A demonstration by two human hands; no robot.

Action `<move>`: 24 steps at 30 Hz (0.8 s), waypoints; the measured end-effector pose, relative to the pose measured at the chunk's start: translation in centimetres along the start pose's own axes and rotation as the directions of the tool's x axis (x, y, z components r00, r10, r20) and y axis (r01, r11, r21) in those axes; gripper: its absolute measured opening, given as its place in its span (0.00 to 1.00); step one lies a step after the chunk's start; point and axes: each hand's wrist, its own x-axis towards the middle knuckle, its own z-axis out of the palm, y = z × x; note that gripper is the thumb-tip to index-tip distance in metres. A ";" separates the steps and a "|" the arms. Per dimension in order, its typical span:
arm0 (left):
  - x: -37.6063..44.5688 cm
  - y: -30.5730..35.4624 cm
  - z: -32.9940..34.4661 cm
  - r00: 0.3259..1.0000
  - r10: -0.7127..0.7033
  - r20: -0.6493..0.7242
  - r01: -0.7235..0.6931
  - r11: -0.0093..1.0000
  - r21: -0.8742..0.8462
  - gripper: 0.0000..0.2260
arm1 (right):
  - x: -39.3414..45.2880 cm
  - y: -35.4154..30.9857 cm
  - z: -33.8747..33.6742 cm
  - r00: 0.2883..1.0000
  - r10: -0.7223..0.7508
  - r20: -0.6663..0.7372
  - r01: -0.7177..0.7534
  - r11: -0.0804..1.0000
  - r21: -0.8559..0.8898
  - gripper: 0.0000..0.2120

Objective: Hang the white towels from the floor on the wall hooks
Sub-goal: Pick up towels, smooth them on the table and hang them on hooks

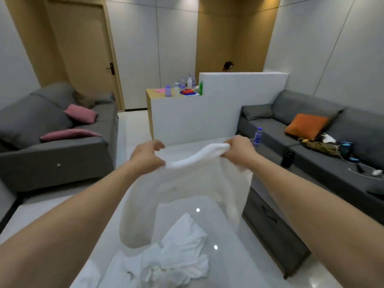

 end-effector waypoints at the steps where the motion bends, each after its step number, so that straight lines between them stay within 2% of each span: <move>1: -0.7 2.6 1.7 0.989 0.084 0.124 -0.074 0.994 -0.082 0.29 | -0.6 -0.5 -1.0 1.000 -0.028 -0.008 0.029 0.999 0.025 0.15; 2: -1.7 5.4 3.5 0.962 0.168 0.216 -0.132 0.976 -0.172 0.34 | -1.2 -1.1 -1.9 0.999 -0.052 -0.006 0.052 0.998 0.027 0.15; 3: -2.4 7.8 5.5 0.935 0.246 0.257 -0.176 0.948 -0.264 0.34 | -1.8 -1.4 -2.9 0.998 -0.065 -0.001 0.065 0.998 0.010 0.12; 4: -3.1 10.2 7.4 0.923 0.292 0.251 -0.199 0.920 -0.339 0.30 | -2.4 -1.3 -3.8 0.998 -0.068 -0.007 0.068 0.998 -0.017 0.10; 6: -3.9 14.3 9.9 0.943 0.292 0.158 -0.197 0.876 -0.441 0.16 | -3.5 0.3 -5.7 0.997 -0.031 -0.069 0.029 0.999 -0.033 0.11; 9: -3.9 19.1 12.0 0.962 0.261 0.077 -0.187 0.841 -0.508 0.04 | -5.5 6.5 -8.1 0.971 0.140 -0.193 -0.109 0.980 0.167 0.18; 11: -3.9 22.0 13.3 0.963 0.258 0.075 -0.180 0.828 -0.531 0.07 | -7.5 11.3 -9.4 0.969 0.229 -0.097 -0.164 0.883 0.440 0.23; 13: -4.2 25.0 15.2 0.958 0.273 0.093 -0.183 0.825 -0.535 0.11 | -9.5 15.5 -10.1 0.977 0.212 0.018 -0.176 0.755 0.631 0.16; 15: -4.8 28.3 17.4 0.933 0.333 0.136 -0.219 0.826 -0.519 0.09 | -10.7 19.0 -11.1 0.978 0.207 -0.015 -0.138 0.701 0.700 0.10; 17: -5.4 31.7 19.4 0.912 0.380 0.152 -0.255 0.818 -0.517 0.05 | -11.1 22.2 -12.6 0.973 0.225 -0.057 -0.100 0.627 0.773 0.09; 20: -6.0 36.5 22.1 0.896 0.406 0.181 -0.254 0.802 -0.541 0.07 | -11.1 26.6 -15.2 0.979 0.202 -0.023 -0.086 0.515 0.853 0.09; 24: -6.4 41.7 25.5 0.869 0.420 0.261 -0.212 0.794 -0.570 0.11 | -10.8 32.1 -17.9 0.978 0.202 -0.047 -0.070 0.535 0.842 0.10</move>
